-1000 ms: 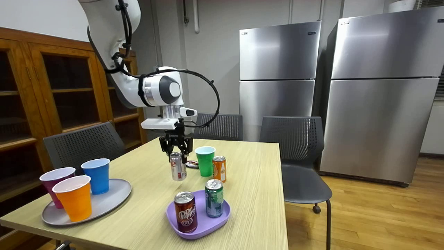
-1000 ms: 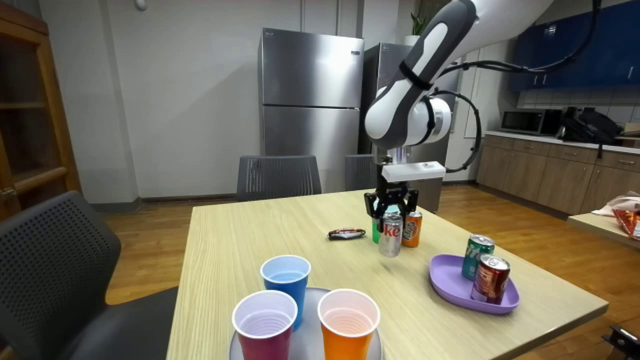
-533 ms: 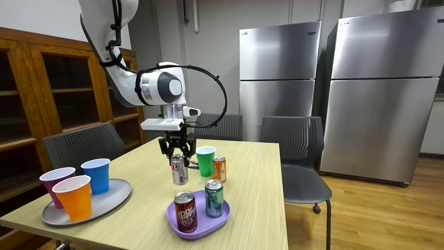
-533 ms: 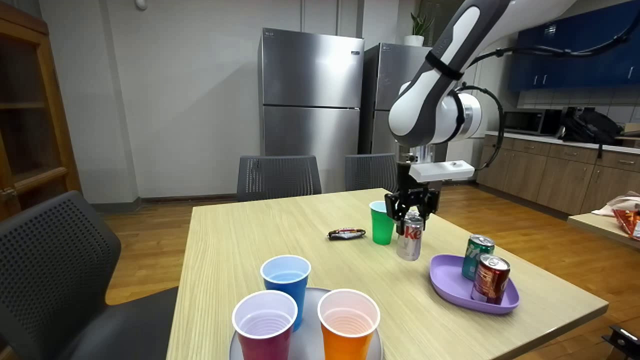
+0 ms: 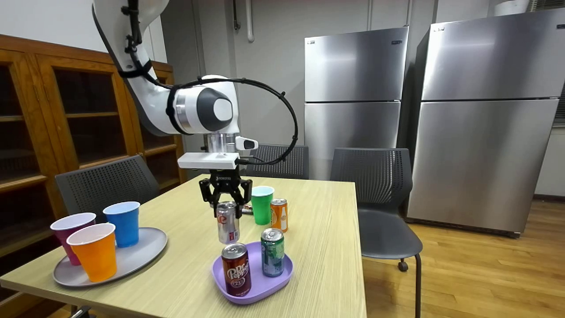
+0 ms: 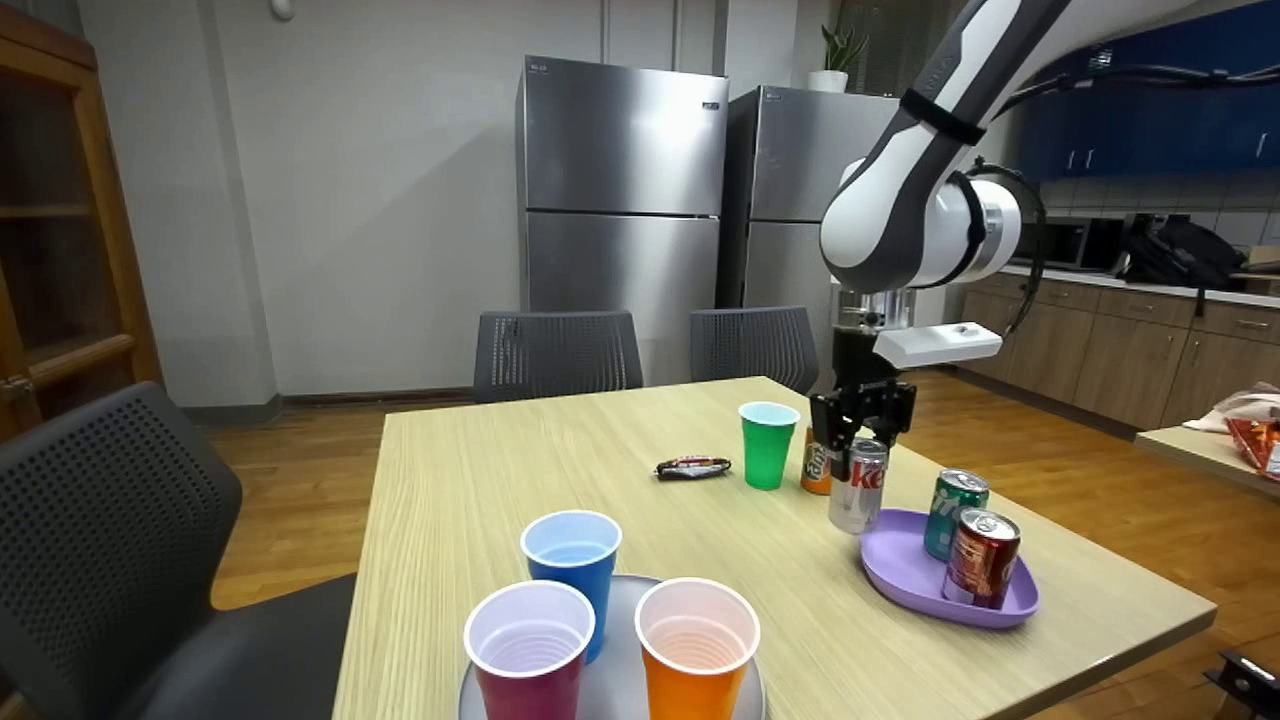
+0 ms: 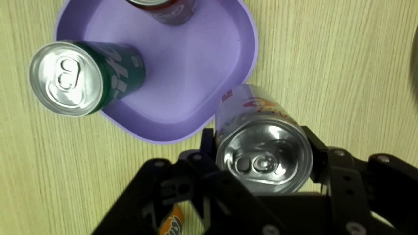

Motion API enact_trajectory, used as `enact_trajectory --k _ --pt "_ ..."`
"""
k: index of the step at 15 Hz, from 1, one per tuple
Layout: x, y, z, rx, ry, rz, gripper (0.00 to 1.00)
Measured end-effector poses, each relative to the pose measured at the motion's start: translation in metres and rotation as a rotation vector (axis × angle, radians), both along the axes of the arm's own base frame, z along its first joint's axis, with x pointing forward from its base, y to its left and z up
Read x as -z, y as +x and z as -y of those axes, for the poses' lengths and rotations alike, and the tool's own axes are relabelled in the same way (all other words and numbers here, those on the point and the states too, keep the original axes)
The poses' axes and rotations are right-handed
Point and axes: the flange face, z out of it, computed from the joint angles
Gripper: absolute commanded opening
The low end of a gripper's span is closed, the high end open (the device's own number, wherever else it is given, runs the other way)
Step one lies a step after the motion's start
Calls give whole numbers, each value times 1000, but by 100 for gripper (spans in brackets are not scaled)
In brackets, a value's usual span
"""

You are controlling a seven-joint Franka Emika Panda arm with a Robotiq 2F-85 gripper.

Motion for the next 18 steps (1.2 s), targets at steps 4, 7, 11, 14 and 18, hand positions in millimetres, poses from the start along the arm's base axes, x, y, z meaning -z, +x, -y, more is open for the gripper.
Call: enact_trajectory --k 4,7,11,14,18 --pt "5 -15 6 -21 5 -20 39" --pt "10 -24 11 -31 8 -24 39" --pt "13 -32 15 -39 5 -23 39" --pt "16 -38 14 -42 6 -26 39" --pt "21 -45 16 -48 1 -32 39"
